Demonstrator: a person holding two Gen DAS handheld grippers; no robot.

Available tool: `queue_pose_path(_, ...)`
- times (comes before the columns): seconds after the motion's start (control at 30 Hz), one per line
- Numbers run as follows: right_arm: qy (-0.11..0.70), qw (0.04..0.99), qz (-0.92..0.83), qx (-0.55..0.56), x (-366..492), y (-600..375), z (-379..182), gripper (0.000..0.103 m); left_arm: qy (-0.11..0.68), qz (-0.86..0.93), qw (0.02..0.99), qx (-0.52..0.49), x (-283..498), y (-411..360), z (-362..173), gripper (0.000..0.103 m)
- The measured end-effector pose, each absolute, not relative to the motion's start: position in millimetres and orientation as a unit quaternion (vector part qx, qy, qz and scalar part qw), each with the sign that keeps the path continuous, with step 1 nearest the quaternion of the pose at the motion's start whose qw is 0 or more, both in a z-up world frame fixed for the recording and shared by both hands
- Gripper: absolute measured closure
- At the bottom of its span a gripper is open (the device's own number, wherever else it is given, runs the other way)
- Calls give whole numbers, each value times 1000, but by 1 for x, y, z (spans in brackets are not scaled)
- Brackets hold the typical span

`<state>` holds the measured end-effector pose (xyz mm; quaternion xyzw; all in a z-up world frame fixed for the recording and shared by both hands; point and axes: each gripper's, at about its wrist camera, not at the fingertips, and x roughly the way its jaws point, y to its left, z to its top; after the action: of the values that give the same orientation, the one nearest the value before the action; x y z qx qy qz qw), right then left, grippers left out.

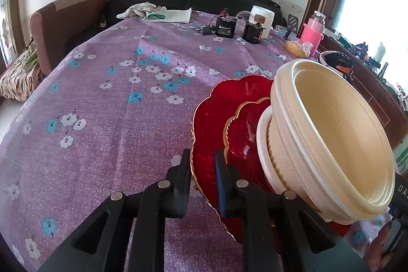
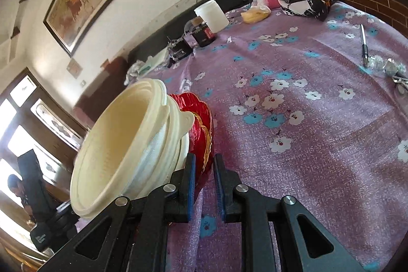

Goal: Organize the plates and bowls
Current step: 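Press the tan bowl down into the stack with the right tool, then open the right tool and withdraw it from the bowl stack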

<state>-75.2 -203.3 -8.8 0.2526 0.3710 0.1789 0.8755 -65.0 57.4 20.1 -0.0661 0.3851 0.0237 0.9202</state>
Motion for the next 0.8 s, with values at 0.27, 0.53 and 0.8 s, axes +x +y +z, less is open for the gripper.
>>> queue_pose_path(0.27, 348, 887, 182, 242, -83, -204, -6, 86, 387, 40, 918, -73, -67, 62, 19, 71)
queue_pose_path(0.53, 329, 892, 181, 251, -89, -212, -5, 81, 382, 66, 917, -95, -70, 74, 21, 42)
queue_pose_path(0.8, 321, 898, 162, 254, -91, -217, -4, 69, 377, 71, 917, -110, -77, 80, 21, 28)
